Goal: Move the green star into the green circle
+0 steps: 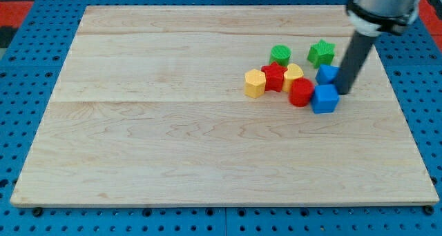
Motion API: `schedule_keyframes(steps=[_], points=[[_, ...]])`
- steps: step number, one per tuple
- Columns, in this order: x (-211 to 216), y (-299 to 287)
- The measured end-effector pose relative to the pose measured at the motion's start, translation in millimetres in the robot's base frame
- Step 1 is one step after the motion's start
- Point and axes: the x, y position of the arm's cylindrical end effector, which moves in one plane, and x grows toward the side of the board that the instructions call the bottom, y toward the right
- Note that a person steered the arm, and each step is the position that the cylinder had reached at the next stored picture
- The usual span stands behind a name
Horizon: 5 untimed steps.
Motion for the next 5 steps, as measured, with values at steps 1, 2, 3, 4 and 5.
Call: schedule_keyframes(steps=[1, 2, 3, 4, 5], points=[[0, -19], [0, 27], [-31, 57], [-84, 37], [-88, 24]])
